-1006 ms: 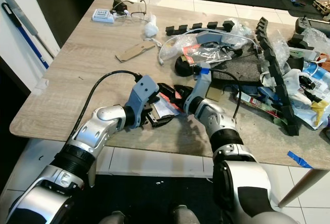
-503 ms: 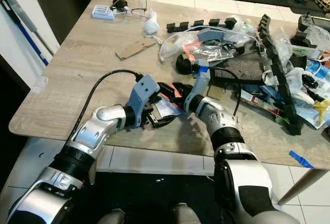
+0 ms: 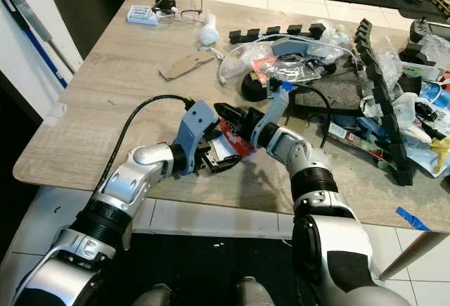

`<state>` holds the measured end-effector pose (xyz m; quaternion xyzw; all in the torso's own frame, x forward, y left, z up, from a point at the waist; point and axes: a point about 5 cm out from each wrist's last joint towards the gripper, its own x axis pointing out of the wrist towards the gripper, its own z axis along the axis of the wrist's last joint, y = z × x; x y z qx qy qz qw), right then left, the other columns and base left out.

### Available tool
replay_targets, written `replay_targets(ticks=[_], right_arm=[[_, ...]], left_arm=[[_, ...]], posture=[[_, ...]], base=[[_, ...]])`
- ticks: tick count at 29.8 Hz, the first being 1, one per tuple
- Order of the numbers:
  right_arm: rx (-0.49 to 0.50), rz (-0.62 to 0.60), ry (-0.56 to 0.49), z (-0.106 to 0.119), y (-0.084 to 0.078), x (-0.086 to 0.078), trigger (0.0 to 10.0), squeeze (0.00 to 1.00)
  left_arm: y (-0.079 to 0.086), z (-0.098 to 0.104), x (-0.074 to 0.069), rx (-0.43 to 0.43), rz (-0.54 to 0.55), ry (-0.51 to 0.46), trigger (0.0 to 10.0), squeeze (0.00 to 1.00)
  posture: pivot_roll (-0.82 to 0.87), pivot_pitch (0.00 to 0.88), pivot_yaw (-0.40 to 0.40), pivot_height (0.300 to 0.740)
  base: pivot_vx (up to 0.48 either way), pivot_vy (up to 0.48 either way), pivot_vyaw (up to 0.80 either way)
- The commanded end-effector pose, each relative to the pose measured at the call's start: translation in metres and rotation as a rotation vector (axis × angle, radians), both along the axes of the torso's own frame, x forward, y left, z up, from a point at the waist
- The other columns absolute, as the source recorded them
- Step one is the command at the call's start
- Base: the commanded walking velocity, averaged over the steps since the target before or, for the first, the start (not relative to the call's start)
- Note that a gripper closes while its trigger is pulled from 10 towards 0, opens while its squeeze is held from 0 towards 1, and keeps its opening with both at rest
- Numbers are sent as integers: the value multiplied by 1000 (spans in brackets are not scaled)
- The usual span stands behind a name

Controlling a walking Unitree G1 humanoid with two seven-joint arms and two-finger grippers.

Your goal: Picking trash to rubbish bin

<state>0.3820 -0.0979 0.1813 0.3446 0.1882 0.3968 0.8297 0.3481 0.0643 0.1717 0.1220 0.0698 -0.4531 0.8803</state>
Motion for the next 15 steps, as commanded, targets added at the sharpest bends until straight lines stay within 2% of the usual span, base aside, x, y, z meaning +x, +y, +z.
replay_targets(ticks=[1, 8, 15], right_arm=[[4, 12, 37, -7, 4, -3, 0, 0], [-22, -5, 53, -12, 1, -5, 0, 0], [-50, -50, 71, -16, -9, -5, 0, 0]], left_arm=[[-2, -29, -5, 32, 19, 132, 10000, 0], [3, -27, -1, 22, 59, 125, 10000, 0], [12, -26, 4, 25, 110, 113, 10000, 0]], posture=[[-3, 283, -73, 740], [-4, 282, -73, 740], [-1, 280, -75, 740]], base=[[0, 0, 0], [0, 0, 0], [0, 0, 0]])
